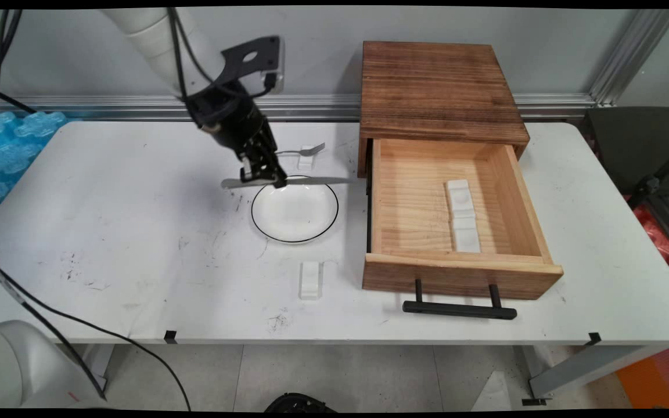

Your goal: Place the picked object into the drawer

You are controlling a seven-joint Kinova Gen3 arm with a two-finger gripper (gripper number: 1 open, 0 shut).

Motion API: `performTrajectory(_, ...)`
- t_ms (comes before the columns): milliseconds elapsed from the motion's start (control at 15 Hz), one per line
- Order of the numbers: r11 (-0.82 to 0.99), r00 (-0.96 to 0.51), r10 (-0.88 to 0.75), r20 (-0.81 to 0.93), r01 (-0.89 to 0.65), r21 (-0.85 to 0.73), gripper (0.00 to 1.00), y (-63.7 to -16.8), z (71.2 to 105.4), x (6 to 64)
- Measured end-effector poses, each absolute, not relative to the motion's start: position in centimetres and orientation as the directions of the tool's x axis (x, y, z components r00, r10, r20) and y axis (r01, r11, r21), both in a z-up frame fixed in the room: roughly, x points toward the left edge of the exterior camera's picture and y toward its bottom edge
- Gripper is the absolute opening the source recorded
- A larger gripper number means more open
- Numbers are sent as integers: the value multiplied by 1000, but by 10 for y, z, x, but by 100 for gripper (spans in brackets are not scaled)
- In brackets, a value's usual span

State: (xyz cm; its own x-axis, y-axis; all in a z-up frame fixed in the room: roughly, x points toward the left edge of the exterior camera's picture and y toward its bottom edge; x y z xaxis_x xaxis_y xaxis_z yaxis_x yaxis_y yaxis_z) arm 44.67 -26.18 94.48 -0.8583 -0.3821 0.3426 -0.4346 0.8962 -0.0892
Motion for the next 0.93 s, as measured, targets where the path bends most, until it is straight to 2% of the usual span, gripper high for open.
performTrajectory(467,899,-851,-352,390,-423,-113,0,-291,970,418)
performTrajectory(933,910,-834,-312,456,-400,-111,0,-314,968,377)
